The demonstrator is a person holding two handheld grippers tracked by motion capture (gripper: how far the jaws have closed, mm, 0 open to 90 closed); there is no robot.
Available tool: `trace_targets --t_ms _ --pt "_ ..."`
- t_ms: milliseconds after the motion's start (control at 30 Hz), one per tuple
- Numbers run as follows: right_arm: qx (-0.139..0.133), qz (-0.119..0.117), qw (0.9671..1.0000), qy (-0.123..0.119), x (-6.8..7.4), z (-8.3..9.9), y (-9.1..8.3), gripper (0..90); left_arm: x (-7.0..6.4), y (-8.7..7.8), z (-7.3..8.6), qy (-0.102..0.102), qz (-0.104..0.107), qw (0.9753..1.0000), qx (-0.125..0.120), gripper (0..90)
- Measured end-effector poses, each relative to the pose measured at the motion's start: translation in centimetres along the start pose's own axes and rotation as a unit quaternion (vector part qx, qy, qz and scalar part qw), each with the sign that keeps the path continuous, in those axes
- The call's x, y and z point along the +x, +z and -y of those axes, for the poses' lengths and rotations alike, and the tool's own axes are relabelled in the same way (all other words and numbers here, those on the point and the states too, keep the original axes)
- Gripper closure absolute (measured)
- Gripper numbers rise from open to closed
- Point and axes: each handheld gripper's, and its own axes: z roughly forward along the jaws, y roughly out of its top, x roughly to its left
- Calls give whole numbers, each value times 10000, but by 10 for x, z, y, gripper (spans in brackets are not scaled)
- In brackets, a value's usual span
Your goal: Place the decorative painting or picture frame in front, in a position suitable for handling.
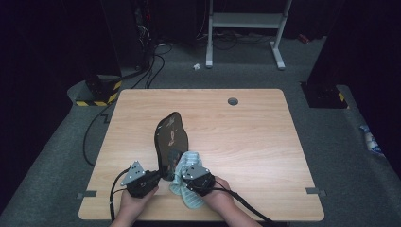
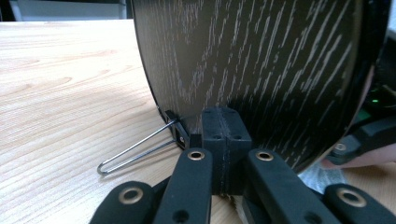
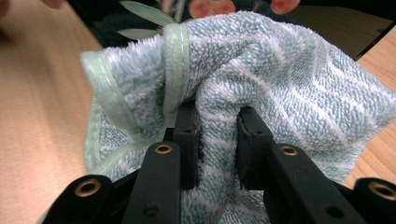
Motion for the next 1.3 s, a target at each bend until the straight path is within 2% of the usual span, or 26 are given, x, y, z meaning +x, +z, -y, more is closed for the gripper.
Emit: trace_targets --t_ms 233,333,433,700,900,1000,1133,1300 --pt "-58 -208 9996 -169 20 1 -10 721 1 0 0 13 -19 10000 9 900" --pt "-65 -229 9994 -232 22 2 -11 719 0 0 0 14 -22 10000 8 900" --pt "-43 -223 9996 -138 17 2 -9 716 0 0 0 16 -22 10000 9 899" --pt "32 -72 9999 134 -9 -1 4 712 0 -1 1 -5 -34 10000 6 900" --pt "88 211 9992 341 -30 -3 14 709 0 0 1 12 -31 10000 21 899" --pt "109 289 9985 443 -36 -4 18 710 0 -1 1 86 -54 9999 33 899" --pt "113 366 9984 410 -37 -4 17 710 0 -2 1 54 -65 10000 23 899" --pt "40 484 9982 364 -36 1 2 708 1 -5 2 37 -138 9999 27 899"
